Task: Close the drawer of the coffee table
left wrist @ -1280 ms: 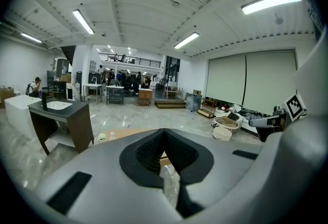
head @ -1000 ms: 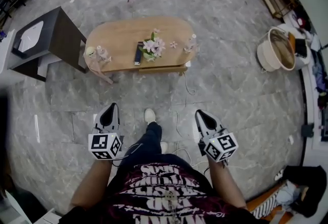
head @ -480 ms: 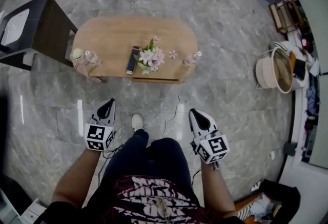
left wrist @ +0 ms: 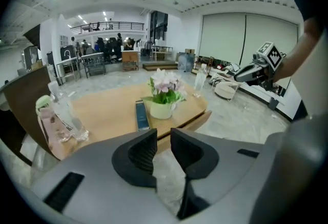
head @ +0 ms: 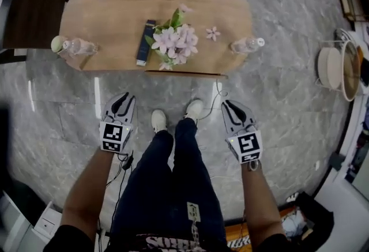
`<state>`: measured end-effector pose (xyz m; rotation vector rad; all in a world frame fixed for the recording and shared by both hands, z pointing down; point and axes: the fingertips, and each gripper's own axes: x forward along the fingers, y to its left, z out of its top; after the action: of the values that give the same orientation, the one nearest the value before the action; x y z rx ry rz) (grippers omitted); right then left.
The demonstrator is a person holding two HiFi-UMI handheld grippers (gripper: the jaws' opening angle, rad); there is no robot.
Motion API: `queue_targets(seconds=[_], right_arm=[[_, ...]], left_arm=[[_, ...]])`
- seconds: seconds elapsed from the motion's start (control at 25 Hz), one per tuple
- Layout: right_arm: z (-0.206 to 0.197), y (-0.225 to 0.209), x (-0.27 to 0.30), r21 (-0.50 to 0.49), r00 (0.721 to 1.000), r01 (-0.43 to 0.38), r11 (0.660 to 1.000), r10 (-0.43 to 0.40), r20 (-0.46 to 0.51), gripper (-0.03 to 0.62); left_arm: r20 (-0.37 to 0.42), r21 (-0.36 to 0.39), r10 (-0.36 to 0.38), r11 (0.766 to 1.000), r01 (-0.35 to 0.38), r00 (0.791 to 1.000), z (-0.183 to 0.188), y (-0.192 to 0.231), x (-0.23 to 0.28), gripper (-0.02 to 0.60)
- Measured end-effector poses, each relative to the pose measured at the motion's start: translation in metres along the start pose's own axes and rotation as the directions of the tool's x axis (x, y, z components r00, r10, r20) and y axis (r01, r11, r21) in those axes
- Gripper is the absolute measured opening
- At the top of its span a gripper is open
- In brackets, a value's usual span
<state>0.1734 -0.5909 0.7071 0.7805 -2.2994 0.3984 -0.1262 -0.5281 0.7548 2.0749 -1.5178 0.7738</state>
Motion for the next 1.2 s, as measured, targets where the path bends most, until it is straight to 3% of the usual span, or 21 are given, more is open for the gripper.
queue_targets(seconds=[0.04, 0.12, 0.24, 0.36, 0.6, 0.76, 0.8, 0.84, 1.0, 1.2], right_arm=[[-0.022, -0.008, 0.016, -0.013, 0.999, -0.012, 1.000, 0.011, -0.032, 0.052], [-0.068, -0.030, 0.047, -0.051, 0.993, -0.033, 0.998, 0.027, -0.112, 0.201], [-0.122, -0.070, 0.096, -0.163, 0.978, -0.038, 0.986, 0.004, -0.207, 0.219], [-0.159, -0.098, 0.126, -0.257, 0.960, -0.046, 0.965, -0.028, -0.279, 0.236], [-0.193, -0.116, 0.164, -0.439, 0.933, -0.132, 0.889, -0.038, -0.358, 0.242], [-0.196, -0.115, 0.189, -0.474, 0.914, -0.195, 0.859, -0.016, -0.405, 0.241], [-0.198, -0.116, 0.193, -0.477, 0.910, -0.196, 0.857, -0.022, -0.414, 0.227], [-0.198, -0.117, 0.195, -0.484, 0.909, -0.190, 0.854, -0.033, -0.415, 0.163], [-0.199, -0.118, 0.195, -0.511, 0.908, -0.203, 0.835, -0.035, -0.417, 0.150], [-0.204, -0.111, 0.190, -0.500, 0.889, -0.244, 0.831, -0.014, -0.458, 0.141]], left_arm=[[-0.018, 0.012, 0.006, 1.000, -0.006, 1.000, -0.016, 0.001, 0.017, 0.103], [-0.042, 0.017, 0.031, 0.999, -0.030, 0.999, -0.044, 0.002, 0.055, 0.121], [-0.068, 0.010, 0.062, 0.998, -0.062, 0.996, -0.073, 0.011, 0.114, 0.169], [-0.142, 0.073, 0.070, 0.996, -0.060, 0.987, -0.100, 0.015, 0.157, 0.206], [-0.195, 0.130, 0.115, 0.987, -0.090, 0.974, -0.116, 0.017, 0.190, 0.209], [-0.193, 0.170, 0.118, 0.982, -0.085, 0.974, -0.114, 0.011, 0.194, 0.169], [-0.195, 0.154, 0.110, 0.985, -0.081, 0.975, -0.112, 0.011, 0.195, 0.168], [-0.201, 0.126, 0.100, 0.989, -0.075, 0.974, -0.113, 0.010, 0.195, 0.164], [-0.235, 0.030, 0.078, 0.997, -0.073, 0.969, -0.117, 0.009, 0.197, 0.153], [-0.283, 0.032, 0.107, 0.994, -0.102, 0.953, -0.122, 0.006, 0.190, 0.149]])
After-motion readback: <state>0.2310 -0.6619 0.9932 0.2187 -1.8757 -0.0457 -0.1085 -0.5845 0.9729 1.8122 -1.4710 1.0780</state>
